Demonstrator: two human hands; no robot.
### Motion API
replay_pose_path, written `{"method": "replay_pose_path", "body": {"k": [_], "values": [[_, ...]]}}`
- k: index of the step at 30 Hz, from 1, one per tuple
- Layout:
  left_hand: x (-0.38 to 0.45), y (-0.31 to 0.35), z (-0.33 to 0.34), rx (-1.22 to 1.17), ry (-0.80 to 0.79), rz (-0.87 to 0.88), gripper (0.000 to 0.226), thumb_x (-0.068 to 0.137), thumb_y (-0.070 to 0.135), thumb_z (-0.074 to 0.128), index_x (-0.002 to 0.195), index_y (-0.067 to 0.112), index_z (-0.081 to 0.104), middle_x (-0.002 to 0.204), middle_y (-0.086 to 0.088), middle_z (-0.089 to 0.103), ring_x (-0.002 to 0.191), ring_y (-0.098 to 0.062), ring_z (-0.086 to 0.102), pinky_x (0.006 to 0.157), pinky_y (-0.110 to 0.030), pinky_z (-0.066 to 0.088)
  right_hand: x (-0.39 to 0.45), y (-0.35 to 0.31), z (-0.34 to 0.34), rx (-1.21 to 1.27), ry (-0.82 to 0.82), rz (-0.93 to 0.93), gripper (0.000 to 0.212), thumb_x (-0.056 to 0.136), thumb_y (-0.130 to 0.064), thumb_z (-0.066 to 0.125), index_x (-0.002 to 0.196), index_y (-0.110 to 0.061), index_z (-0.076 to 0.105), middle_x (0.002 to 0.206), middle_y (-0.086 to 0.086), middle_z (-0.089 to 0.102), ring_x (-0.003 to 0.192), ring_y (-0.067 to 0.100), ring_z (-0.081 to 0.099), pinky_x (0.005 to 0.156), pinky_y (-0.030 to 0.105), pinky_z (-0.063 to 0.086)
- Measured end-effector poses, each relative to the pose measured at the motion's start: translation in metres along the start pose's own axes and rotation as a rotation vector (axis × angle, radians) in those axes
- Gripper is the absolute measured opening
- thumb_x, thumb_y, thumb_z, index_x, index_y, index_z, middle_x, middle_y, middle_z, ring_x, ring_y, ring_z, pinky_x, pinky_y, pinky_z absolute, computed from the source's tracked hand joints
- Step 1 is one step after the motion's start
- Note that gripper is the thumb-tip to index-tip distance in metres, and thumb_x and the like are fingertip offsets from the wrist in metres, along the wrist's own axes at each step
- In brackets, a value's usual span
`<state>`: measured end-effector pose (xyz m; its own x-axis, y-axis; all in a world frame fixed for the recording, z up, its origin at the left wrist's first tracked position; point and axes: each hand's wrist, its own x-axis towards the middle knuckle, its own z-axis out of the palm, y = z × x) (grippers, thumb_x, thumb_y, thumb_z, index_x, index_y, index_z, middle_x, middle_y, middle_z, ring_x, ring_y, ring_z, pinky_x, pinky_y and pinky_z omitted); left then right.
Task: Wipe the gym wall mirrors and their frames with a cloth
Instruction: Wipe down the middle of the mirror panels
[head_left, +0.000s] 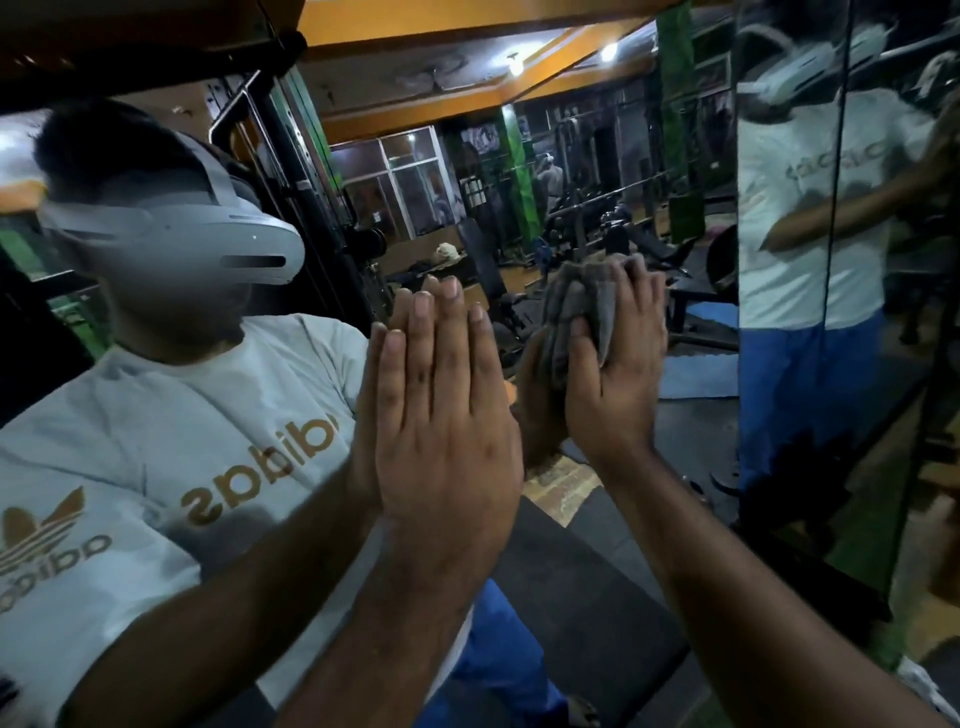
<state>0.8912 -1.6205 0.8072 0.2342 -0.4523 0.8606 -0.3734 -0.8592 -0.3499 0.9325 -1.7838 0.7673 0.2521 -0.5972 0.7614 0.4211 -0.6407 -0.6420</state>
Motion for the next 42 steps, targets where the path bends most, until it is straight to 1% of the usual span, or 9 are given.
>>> {"method": "replay_pose_path", "body": {"k": [4, 10, 15, 22, 25, 28, 34, 39, 42], "values": [[0.021, 0.026, 0.013, -0.007, -0.021, -0.023, 0.065, 0.102, 0.032, 0.035, 0.158, 0.001, 0.025, 0.167, -0.020, 0.012, 0.156, -0.033, 0.009, 0.127, -0.048, 0.009, 0.015, 0.052, -0.025, -0.113, -0.152, -0.426, 0.062, 0.098, -0.034, 0.049, 0.156, -0.015, 0.039, 0.167, 0.014, 0.030, 0.160, 0.031, 0.015, 0.124, 0.064, 0.018], [0.039, 0.072, 0.034, -0.029, -0.033, -0.050, 0.066, 0.100, 0.029, 0.046, 0.157, 0.001, 0.027, 0.167, -0.019, 0.015, 0.156, -0.032, 0.012, 0.127, -0.047, 0.009, 0.063, 0.055, -0.032, -0.028, -0.045, 0.034, 0.070, 0.099, -0.052, 0.045, 0.162, -0.025, 0.030, 0.173, 0.000, 0.017, 0.161, 0.019, 0.002, 0.129, 0.057, 0.007], [0.056, 0.104, 0.052, -0.014, -0.028, -0.065, 0.065, 0.100, 0.028, 0.048, 0.157, 0.002, 0.028, 0.167, -0.019, 0.016, 0.156, -0.032, 0.012, 0.127, -0.046, 0.007, 0.064, 0.096, -0.045, -0.095, -0.203, -0.437, 0.065, 0.096, -0.038, 0.042, 0.157, -0.015, 0.041, 0.169, 0.013, 0.028, 0.160, 0.030, 0.014, 0.125, 0.064, 0.012], [0.078, 0.150, 0.079, -0.032, -0.029, -0.005, 0.062, 0.102, 0.025, 0.051, 0.156, 0.003, 0.031, 0.166, -0.017, 0.021, 0.155, -0.033, 0.015, 0.127, -0.046, 0.008, 0.094, 0.124, -0.058, 0.044, -0.021, 0.106, 0.067, 0.094, -0.036, 0.039, 0.160, -0.022, 0.036, 0.171, 0.002, 0.024, 0.161, 0.019, 0.006, 0.129, 0.054, 0.008], [0.090, 0.162, 0.086, -0.010, 0.003, 0.006, 0.059, 0.104, 0.026, 0.047, 0.156, 0.003, 0.032, 0.165, -0.018, 0.022, 0.155, -0.033, 0.015, 0.128, -0.044, 0.005, 0.110, 0.127, -0.060, 0.037, -0.149, -0.153, 0.066, 0.095, -0.032, 0.041, 0.159, -0.017, 0.039, 0.172, 0.004, 0.021, 0.161, 0.024, 0.005, 0.129, 0.052, 0.002], [0.096, 0.175, 0.094, -0.024, 0.008, 0.051, 0.058, 0.105, 0.027, 0.048, 0.156, 0.003, 0.033, 0.165, -0.018, 0.023, 0.155, -0.032, 0.015, 0.127, -0.044, 0.005, 0.106, 0.174, -0.070, -0.075, -0.181, -0.375, 0.063, 0.098, -0.038, 0.037, 0.155, -0.011, 0.045, 0.168, 0.014, 0.029, 0.160, 0.032, 0.015, 0.125, 0.063, 0.014], [0.113, 0.204, 0.117, -0.053, -0.028, 0.105, 0.060, 0.101, 0.019, 0.052, 0.155, 0.001, 0.032, 0.164, -0.021, 0.024, 0.155, -0.034, 0.016, 0.127, -0.046, 0.005, 0.135, 0.176, -0.081, -0.024, -0.056, 0.097, 0.066, 0.096, -0.033, 0.038, 0.161, -0.022, 0.033, 0.172, 0.005, 0.022, 0.161, 0.021, 0.006, 0.128, 0.060, 0.011], [0.133, 0.229, 0.131, -0.076, -0.024, 0.072, 0.060, 0.104, 0.023, 0.049, 0.156, 0.002, 0.030, 0.166, -0.020, 0.021, 0.155, -0.035, 0.013, 0.127, -0.048, 0.003, 0.157, 0.197, -0.094, -0.054, -0.214, -0.296, 0.061, 0.100, -0.021, 0.047, 0.159, -0.016, 0.036, 0.170, 0.013, 0.024, 0.161, 0.030, 0.009, 0.125, 0.066, 0.015], [0.134, 0.240, 0.140, -0.082, -0.032, 0.093, 0.062, 0.104, 0.024, 0.047, 0.158, 0.001, 0.025, 0.166, -0.020, 0.018, 0.156, -0.035, 0.011, 0.127, -0.048, 0.003, 0.154, 0.235, -0.101, -0.061, -0.131, -0.180, 0.059, 0.101, -0.029, 0.040, 0.158, -0.016, 0.038, 0.170, 0.010, 0.026, 0.161, 0.027, 0.011, 0.127, 0.059, 0.016]]}}
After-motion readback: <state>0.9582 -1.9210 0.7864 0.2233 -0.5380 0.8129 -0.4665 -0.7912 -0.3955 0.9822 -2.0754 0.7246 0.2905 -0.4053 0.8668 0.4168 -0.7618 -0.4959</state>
